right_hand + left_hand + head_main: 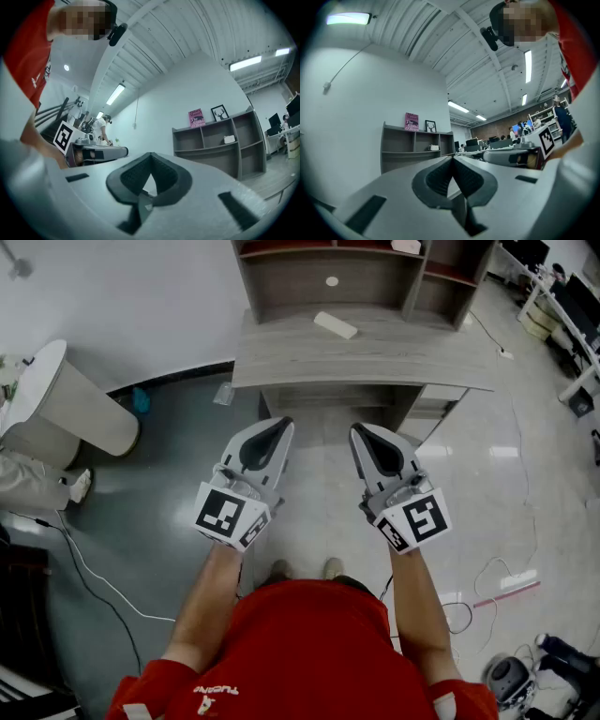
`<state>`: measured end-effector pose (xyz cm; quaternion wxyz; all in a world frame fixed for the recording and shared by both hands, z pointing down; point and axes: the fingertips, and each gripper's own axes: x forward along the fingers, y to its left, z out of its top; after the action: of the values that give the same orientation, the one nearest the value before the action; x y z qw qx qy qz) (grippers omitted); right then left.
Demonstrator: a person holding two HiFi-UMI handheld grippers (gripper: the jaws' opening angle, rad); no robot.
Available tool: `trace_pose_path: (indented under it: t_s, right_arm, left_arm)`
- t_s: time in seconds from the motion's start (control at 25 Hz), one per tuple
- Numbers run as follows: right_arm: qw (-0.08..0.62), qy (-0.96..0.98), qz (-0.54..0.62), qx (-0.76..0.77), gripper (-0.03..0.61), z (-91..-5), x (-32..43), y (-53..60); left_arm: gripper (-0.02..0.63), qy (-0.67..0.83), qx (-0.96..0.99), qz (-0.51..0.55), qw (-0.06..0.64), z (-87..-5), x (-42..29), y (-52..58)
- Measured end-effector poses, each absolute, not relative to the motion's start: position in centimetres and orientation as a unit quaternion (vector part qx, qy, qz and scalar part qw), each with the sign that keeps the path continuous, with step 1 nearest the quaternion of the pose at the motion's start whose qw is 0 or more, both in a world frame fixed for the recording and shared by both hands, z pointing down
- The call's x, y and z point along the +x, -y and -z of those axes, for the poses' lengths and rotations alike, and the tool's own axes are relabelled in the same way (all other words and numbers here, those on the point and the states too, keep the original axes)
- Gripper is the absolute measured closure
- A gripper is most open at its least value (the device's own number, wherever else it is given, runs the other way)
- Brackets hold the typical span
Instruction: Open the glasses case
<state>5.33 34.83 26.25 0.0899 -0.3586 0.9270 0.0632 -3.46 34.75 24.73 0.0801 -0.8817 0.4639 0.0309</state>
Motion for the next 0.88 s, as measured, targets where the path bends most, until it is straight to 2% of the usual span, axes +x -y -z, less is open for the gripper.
trace_pose_path:
  t_s: [0.56,0.88]
  right_arm:
    - [0.099,-0.929,-0.048,-0.353,0.574,-28.1,10.2,-31.7]
    - [0.084,-0.931,-0.057,-0.351,0.574,-28.7,8.9,-24.7]
  left_arm:
    - [0.604,-0.49,-0.869,-0.014,0.066,-26.9,-0.5,-31.0]
    - [0.604,-0.494,-0.866,-0.017,0.069,-27.5,-1.9,-23.1]
